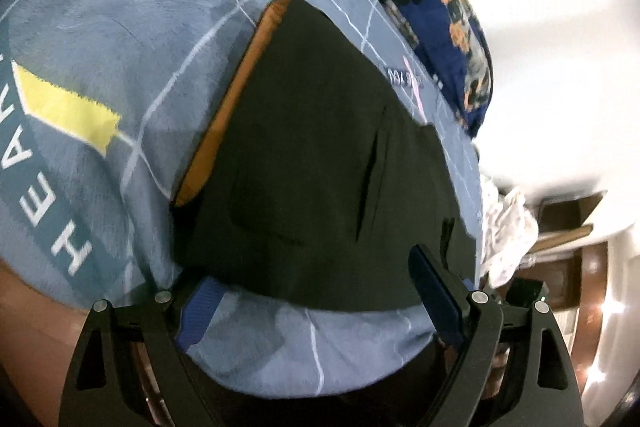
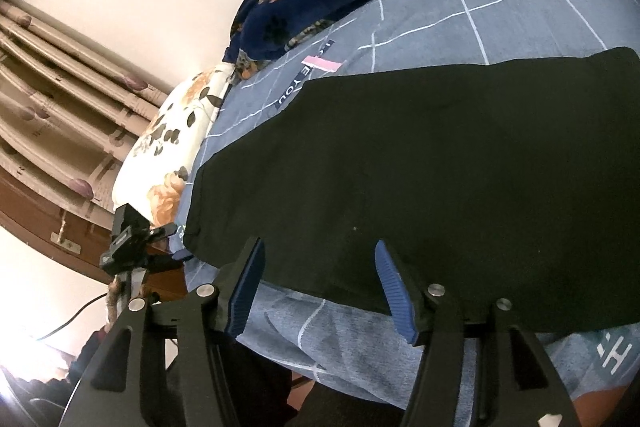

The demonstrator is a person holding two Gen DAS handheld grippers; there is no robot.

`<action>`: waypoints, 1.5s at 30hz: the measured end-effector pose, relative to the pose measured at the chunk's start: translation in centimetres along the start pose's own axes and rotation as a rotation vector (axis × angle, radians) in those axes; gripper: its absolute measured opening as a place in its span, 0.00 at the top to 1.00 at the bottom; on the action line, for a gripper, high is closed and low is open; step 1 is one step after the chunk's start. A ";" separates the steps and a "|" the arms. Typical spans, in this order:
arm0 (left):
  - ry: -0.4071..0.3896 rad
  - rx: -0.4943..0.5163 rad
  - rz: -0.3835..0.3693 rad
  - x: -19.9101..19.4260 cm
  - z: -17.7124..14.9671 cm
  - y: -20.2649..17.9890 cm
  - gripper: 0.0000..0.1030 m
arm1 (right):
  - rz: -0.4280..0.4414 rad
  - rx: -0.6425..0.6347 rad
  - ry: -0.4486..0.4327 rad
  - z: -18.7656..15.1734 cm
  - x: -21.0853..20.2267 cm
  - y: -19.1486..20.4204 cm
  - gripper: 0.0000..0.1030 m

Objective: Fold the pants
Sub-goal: 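Grasp the orange-lined waistband end of the black pants with the left gripper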

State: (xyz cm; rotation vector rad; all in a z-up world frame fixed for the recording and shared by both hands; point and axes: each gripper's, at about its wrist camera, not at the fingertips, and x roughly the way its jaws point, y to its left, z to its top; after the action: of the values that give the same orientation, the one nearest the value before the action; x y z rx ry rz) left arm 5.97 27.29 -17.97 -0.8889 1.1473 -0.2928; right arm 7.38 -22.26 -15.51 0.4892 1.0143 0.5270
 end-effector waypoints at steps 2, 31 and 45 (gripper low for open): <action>-0.030 -0.034 -0.042 -0.2 0.0 0.7 0.15 | 0.002 0.004 0.003 0.0 0.1 -0.1 0.44; -0.141 0.128 -0.014 0.9 0.8 -0.4 0.39 | 0.003 0.023 0.027 -0.2 1.0 -0.4 0.39; -0.185 0.212 0.120 -0.1 0.2 -3.3 0.70 | -0.001 0.029 0.021 -0.2 1.0 -0.6 0.39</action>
State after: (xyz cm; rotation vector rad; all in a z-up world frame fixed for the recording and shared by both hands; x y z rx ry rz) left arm 6.83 25.34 -15.43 -0.6437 0.9733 -0.2237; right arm 7.70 -22.06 -16.60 0.5098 1.0431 0.5176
